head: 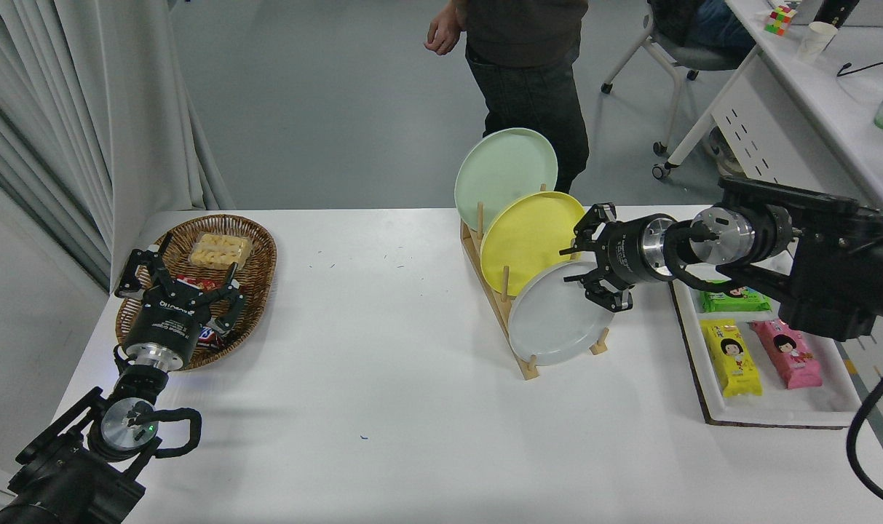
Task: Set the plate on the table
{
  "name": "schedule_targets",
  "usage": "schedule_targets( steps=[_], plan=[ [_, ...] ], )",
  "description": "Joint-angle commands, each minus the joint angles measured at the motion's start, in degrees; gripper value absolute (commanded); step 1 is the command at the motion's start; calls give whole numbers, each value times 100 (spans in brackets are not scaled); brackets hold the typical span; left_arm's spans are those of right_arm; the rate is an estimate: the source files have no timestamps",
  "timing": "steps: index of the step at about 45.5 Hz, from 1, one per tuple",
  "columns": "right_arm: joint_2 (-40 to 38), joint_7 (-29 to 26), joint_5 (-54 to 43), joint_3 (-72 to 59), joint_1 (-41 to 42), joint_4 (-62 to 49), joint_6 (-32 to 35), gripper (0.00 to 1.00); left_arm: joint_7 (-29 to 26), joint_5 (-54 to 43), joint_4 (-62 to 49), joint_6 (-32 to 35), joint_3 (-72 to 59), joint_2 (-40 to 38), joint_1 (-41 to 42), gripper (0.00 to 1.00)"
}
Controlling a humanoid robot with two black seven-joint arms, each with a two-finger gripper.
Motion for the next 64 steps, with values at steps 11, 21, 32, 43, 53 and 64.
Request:
schedule_targets(
  steps=[11,21,32,43,53,64],
  plan=[
    [-5,-240,125,189,56,-28,-251,37,0,0,0,0,0,0,7,98],
    [-5,-337,116,189,39,-46,-453,36,0,0,0,0,0,0,-2,98],
    [-5,-346,116,198,83,-63,-515,35,0,0,0,0,0,0,-2,98],
    [4,-363,125,198,91,-72,-515,34,0,0,0,0,0,0,-2,98],
    [30,-451,116,198,91,-72,-515,26,0,0,0,0,0,0,7,98],
    [39,-451,107,242,91,-72,-515,26,0,0,0,0,0,0,-2,98]
  ],
)
